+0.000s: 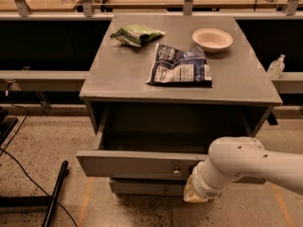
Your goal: Close top drawer
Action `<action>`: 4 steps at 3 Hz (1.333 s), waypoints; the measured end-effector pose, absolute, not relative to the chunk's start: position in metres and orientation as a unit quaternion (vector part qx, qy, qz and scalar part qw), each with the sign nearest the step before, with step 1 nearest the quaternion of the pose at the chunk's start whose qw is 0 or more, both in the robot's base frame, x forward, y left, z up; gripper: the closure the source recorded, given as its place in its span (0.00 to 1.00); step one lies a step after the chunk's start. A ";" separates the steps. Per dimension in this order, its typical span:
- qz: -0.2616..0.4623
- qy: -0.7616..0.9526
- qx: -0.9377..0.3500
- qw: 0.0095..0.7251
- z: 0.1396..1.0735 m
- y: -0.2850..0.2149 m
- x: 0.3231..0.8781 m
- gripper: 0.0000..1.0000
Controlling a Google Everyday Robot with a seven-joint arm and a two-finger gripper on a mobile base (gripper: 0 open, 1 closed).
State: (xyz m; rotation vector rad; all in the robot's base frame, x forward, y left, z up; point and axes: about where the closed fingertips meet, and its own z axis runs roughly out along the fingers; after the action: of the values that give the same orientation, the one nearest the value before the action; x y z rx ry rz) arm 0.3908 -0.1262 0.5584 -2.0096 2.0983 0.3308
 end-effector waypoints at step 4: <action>0.098 0.712 -0.683 0.129 0.566 -0.089 0.490 1.00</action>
Offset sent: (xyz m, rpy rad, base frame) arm 0.0802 0.0349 0.0097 0.0217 -0.0394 0.0092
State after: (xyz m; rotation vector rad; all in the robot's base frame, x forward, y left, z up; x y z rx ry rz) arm 0.4896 -0.0889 0.5663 -1.9864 2.0710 0.2843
